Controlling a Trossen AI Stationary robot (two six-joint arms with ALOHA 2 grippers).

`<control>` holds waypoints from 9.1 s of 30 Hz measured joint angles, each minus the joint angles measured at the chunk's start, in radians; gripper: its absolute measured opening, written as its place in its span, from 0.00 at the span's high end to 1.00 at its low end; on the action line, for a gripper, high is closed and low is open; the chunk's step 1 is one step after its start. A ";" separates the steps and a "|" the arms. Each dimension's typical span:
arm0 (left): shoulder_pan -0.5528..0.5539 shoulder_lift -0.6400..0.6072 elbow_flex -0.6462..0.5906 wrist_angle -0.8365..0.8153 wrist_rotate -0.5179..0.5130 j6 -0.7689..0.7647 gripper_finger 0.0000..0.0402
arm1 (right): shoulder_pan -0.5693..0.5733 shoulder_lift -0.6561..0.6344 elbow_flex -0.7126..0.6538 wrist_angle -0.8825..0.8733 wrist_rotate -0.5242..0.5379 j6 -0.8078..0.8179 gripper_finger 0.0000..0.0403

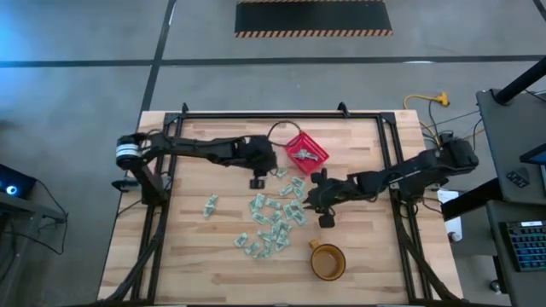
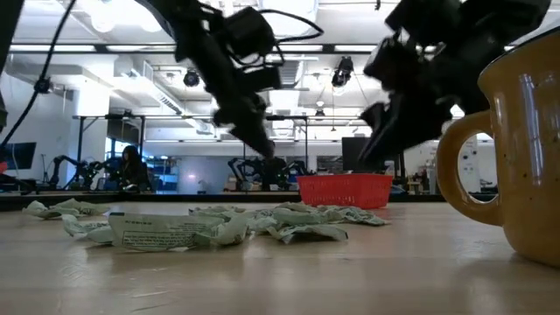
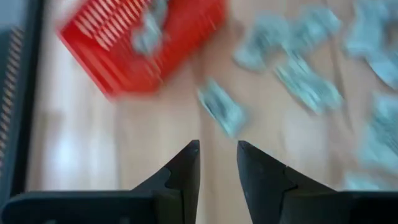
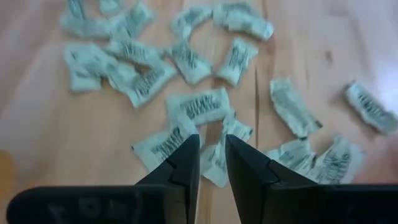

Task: Pick and place Stevia / Truvia into bins
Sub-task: Put the stevia packet into the red basket

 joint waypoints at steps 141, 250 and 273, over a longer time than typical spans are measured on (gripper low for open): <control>0.018 0.229 -0.249 0.695 0.109 -0.199 0.79 | 0.191 -0.138 0.319 -0.595 0.460 0.138 0.81; -0.145 -0.344 -0.370 0.180 0.034 -0.196 0.62 | -0.030 0.232 0.144 -0.131 0.195 0.190 0.69; -0.145 -0.342 -0.370 0.181 0.034 -0.196 0.62 | -0.044 0.231 0.147 -0.213 0.166 0.335 0.87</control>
